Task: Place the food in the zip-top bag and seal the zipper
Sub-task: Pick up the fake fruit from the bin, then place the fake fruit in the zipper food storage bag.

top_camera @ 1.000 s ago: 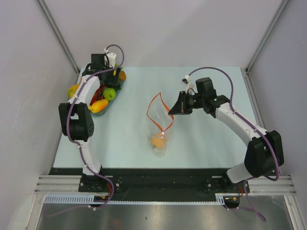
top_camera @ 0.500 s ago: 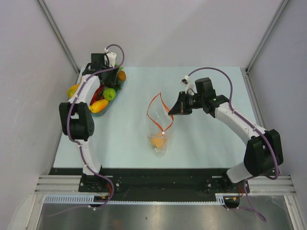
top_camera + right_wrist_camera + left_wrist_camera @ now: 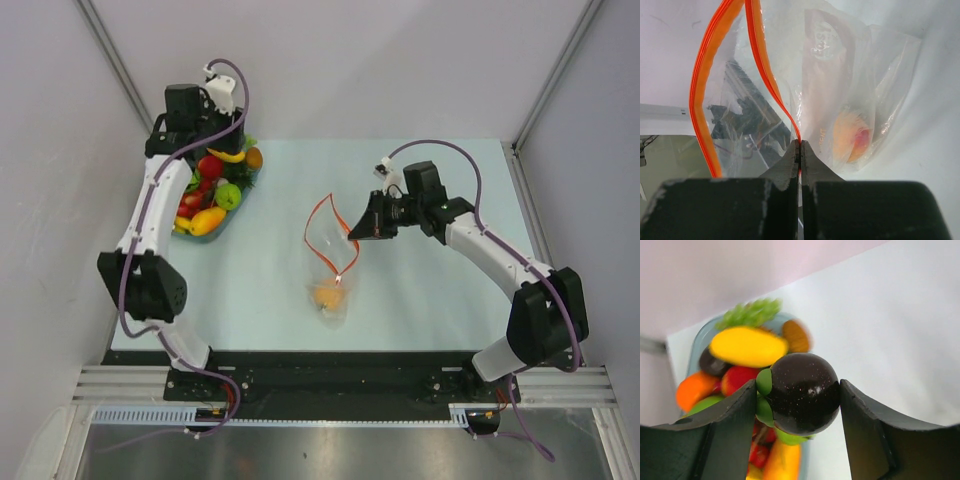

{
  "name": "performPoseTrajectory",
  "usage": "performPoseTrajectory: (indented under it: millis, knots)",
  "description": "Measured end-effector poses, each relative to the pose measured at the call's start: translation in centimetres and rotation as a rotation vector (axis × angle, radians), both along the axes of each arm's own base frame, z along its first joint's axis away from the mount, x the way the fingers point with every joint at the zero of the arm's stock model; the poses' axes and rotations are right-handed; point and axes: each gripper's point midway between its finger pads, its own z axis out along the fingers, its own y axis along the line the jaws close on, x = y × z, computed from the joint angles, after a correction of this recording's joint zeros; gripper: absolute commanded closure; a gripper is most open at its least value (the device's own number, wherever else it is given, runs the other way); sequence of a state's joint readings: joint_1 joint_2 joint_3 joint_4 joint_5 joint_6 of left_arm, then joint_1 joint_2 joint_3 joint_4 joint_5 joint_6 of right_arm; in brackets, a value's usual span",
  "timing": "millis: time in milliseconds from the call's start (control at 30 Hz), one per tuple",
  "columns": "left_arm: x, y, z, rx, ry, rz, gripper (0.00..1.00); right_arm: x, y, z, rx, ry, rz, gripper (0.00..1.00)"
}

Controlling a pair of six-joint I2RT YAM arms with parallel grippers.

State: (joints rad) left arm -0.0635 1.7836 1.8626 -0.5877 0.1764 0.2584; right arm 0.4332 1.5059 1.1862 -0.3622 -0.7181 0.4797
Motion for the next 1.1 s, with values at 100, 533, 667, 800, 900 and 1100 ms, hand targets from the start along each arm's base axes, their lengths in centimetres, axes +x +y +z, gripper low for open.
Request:
performPoseTrajectory:
  millis: [100, 533, 667, 800, 900, 1100]
  knots:
    - [-3.7, -4.9, 4.3, -0.072, -0.065, -0.138, 0.51, -0.2, 0.5, 0.2, 0.007, -0.002, 0.015, 1.00]
    - [-22.8, -21.5, 4.6, -0.262, 0.030, -0.747, 0.43, -0.3, 2.1, 2.6, 0.040, -0.054, 0.046, 1.00]
    - [-24.1, -21.9, -1.3, -0.229, 0.197, -0.748, 0.17, -0.3, 2.1, 2.6, 0.040, -0.054, 0.046, 1.00]
    - [-24.7, -21.9, -3.6, -0.206, 0.278, -0.725, 0.00, -0.3, 2.1, 2.6, 0.042, -0.055, 0.046, 1.00]
    - [-24.2, -21.5, -3.1, -0.197, 0.264, -0.697, 0.00, -0.3, 2.1, 2.7, 0.042, -0.056, 0.046, 1.00]
    - [-20.1, -17.0, 1.4, -0.230, 0.148, -0.563, 0.00, -0.3, 2.1, 2.7, 0.042, -0.057, 0.046, 1.00]
